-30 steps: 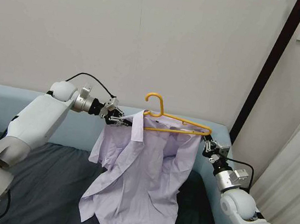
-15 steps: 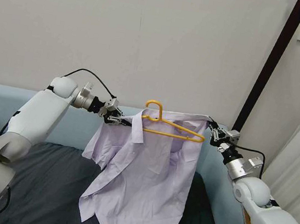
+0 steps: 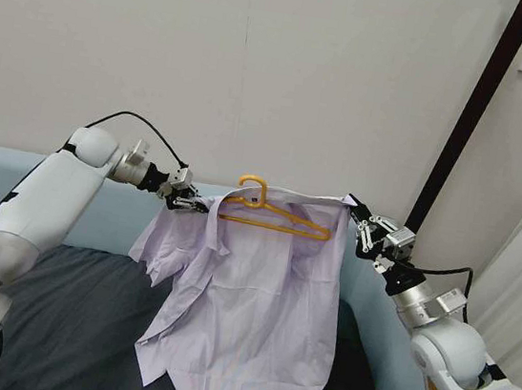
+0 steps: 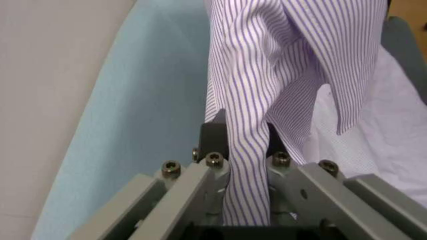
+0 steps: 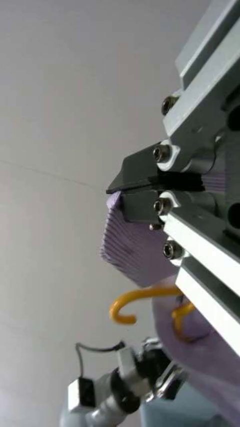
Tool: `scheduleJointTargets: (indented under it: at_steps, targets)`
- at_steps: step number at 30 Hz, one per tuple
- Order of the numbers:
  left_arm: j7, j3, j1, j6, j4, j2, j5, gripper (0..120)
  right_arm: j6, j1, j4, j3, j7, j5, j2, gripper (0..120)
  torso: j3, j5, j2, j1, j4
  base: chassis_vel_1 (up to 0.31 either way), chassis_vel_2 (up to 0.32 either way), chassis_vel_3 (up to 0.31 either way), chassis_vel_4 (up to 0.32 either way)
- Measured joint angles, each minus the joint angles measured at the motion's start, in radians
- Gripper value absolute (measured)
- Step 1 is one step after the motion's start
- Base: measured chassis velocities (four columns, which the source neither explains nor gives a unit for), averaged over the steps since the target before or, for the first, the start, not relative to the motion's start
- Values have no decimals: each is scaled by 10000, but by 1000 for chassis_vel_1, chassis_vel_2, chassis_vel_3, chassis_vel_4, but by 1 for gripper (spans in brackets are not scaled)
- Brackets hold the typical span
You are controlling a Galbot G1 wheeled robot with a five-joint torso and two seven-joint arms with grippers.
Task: Pick up the clothes from the sofa and hang them on the clothes hanger.
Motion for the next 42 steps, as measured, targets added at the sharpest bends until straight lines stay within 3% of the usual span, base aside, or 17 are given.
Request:
scheduleJointTargets:
  at_steps: [4,7,13,20,27,42]
  targets:
    - [-595,-25,341,189,-82,-263,-122,1,214,-298,78,-175,-71,51,302,0,0,2,0,0,0,0,0,0,0]
    - [-1112,50,619,514,-102,-515,-814,1,357,-684,84,-391,-62,-93,572,0,1,3,0,0,4,0,0,0,0]
    - [-1140,237,811,1043,-83,-1017,-1877,1,230,-1201,-348,-743,801,-1046,1113,0,0,3,0,0,-2,0,0,0,0]
    - [-837,403,489,1091,82,-1166,-1954,1,171,-1522,-711,-852,1056,-1815,1350,0,2,4,0,0,2,0,0,0,0]
    - [-3,886,-385,1046,519,-1110,-1920,1,362,-1864,-966,-968,376,-2346,1506,0,2,0,0,0,3,0,0,0,0]
    - [-83,1017,-616,1189,438,-1088,-1921,1,264,-1708,-1364,-1587,-224,-2503,1915,0,1,1,1,-1,1,0,0,0,0]
